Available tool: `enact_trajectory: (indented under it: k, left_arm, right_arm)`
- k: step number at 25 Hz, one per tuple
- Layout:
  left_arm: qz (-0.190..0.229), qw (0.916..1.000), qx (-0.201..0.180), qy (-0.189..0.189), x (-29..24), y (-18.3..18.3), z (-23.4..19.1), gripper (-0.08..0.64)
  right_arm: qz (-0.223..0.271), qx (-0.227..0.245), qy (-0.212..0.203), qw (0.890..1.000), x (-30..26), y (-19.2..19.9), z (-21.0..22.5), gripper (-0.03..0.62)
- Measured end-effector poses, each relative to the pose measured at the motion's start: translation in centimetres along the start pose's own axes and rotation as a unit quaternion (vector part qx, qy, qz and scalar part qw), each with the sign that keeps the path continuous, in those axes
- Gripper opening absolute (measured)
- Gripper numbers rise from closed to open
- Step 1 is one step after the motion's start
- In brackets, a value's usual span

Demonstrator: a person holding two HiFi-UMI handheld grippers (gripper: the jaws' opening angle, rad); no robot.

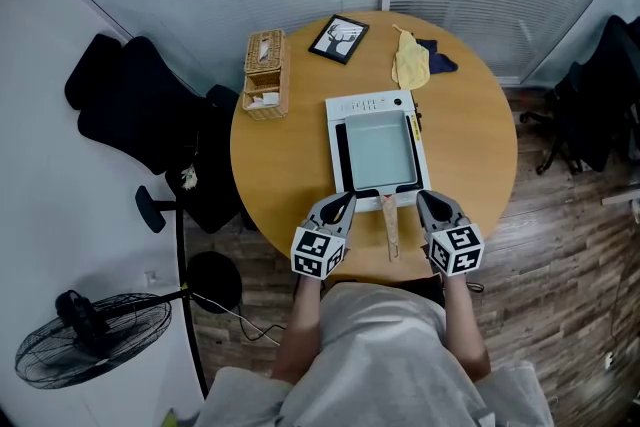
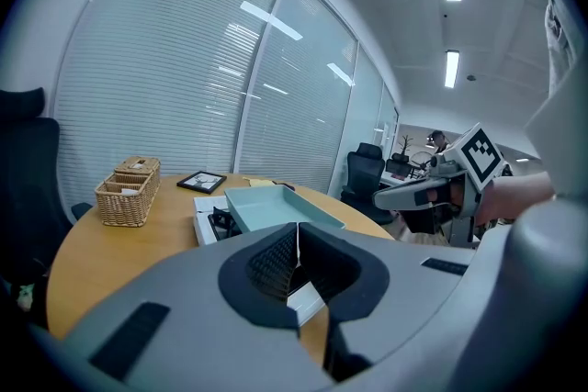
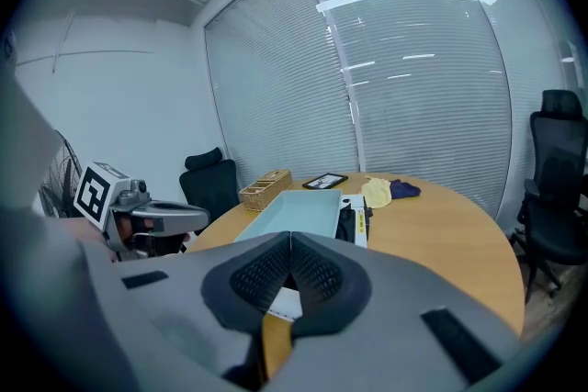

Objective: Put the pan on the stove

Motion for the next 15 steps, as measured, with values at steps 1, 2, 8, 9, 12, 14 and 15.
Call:
enact_trajectory:
  k: [1,2,8,9,12,14,15]
  left_arm:
    - [0.001,1.0,0.001,-0.001,0.06,0.04,-0.02,0.029]
    - [0.001,1.0,0.002,-0.001,0.1,0.08,-0.05,0.029]
    - [0.001,1.0,0.004,0.0,0.13,0.21,-0.01,0.029]
    - [0.001,1.0,0.004,0.0,0.11,0.23,0.01,0.03]
    - [0.001,1.0,0.003,0.0,0.14,0.24,0.03,0.029]
    - [0.001,1.0,0.004,0.0,0.23,0.22,-0.01,0.03]
    - [0.001,1.0,0.004,-0.001,0.28,0.22,-0.03,0.03]
  right_arm:
    - [0.0,0.0,0.0,1.0,0.01,0.06,0.0,0.025]
    - [-0.001,0.0,0.0,1.0,0.01,0.12,0.0,0.025]
    - [-0.002,0.001,0.001,1.0,0.12,0.29,0.03,0.025]
    - [-0.003,0.001,0.001,1.0,0.12,0.33,0.06,0.025]
    - [-0.004,0.001,0.002,1.0,0.15,0.46,0.08,0.025]
    - [-0.005,0.0,0.002,1.0,0.16,0.49,0.01,0.025]
    - [-0.005,-0.001,0.002,1.0,0.16,0.5,-0.04,0.025]
Point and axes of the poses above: the fingertips, and each gripper's own axes: x backward along the fingers, z to its right, y out of its underside, the point moved 6 cm from there along x, backward along the fingers, and after that the axes turned 10 degrees about y, right-handed, at the moved point
